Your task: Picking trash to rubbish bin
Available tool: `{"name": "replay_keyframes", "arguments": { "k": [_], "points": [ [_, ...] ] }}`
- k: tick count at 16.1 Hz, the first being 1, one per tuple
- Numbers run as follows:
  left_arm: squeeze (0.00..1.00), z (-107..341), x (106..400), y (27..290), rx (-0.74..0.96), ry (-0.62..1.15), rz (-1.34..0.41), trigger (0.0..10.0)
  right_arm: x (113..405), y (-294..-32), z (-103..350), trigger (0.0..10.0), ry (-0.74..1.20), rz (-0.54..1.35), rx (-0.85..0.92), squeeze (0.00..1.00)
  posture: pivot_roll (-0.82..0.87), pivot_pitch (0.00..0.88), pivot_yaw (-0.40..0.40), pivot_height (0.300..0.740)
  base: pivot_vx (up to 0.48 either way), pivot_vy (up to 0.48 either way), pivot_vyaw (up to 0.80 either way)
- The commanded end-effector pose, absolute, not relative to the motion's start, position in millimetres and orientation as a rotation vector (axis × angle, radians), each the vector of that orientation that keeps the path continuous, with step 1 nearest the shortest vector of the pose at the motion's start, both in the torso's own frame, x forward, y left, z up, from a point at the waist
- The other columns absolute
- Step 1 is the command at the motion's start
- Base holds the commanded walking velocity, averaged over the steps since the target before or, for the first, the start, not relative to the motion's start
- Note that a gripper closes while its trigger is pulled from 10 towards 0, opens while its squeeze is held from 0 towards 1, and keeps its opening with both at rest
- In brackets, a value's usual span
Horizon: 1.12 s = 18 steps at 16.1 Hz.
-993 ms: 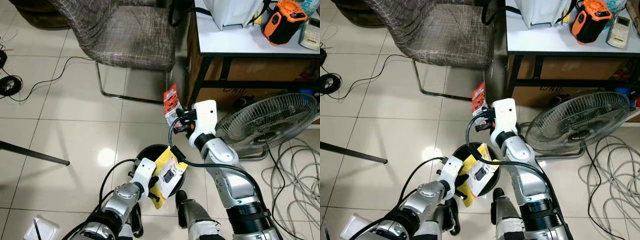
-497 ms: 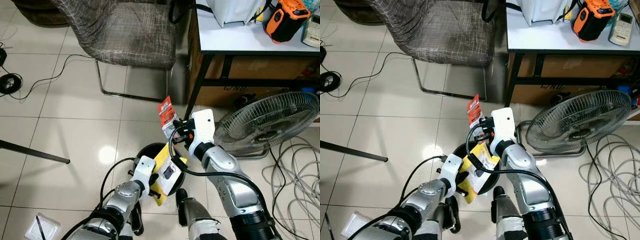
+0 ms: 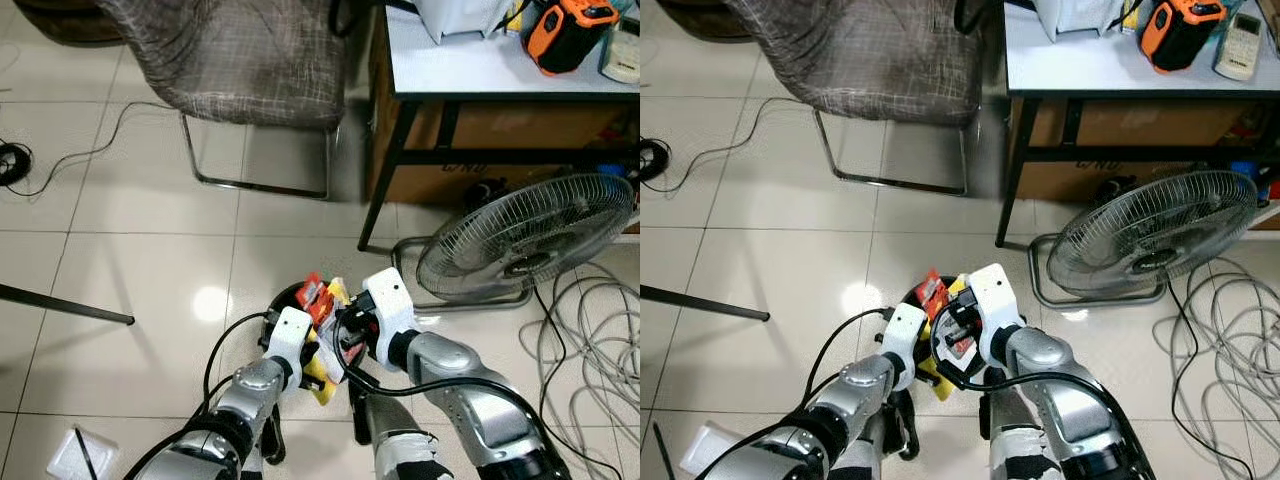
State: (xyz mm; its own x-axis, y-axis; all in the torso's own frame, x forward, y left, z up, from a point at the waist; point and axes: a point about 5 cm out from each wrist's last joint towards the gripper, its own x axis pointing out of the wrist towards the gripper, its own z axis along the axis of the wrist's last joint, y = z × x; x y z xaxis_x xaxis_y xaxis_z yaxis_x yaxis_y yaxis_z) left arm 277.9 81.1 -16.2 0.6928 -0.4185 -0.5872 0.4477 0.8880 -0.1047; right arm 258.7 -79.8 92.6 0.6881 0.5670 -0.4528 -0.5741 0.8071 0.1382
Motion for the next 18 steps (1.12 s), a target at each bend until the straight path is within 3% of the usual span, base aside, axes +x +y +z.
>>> {"name": "replay_keyframes", "arguments": {
  "k": [1,11,18],
  "points": [
    [0.00,-29,264,82,0.044,0.705,-0.479,10.0,250,-78,89,10.0,0.559,0.672,-0.008,0.00,-0.22,0.386,0.016,0.740,0.000,0.000,0.00],
    [0.00,-33,260,79,0.093,0.719,-0.488,10.0,224,-106,82,10.0,0.722,0.665,-0.081,0.00,-0.26,0.414,-0.006,0.740,0.000,0.000,0.00],
    [0.00,-32,266,107,0.206,0.694,-0.347,10.0,225,-107,84,10.0,0.718,0.655,-0.111,0.00,-0.26,0.419,-0.010,0.740,0.000,0.000,0.00]
  ]
}}
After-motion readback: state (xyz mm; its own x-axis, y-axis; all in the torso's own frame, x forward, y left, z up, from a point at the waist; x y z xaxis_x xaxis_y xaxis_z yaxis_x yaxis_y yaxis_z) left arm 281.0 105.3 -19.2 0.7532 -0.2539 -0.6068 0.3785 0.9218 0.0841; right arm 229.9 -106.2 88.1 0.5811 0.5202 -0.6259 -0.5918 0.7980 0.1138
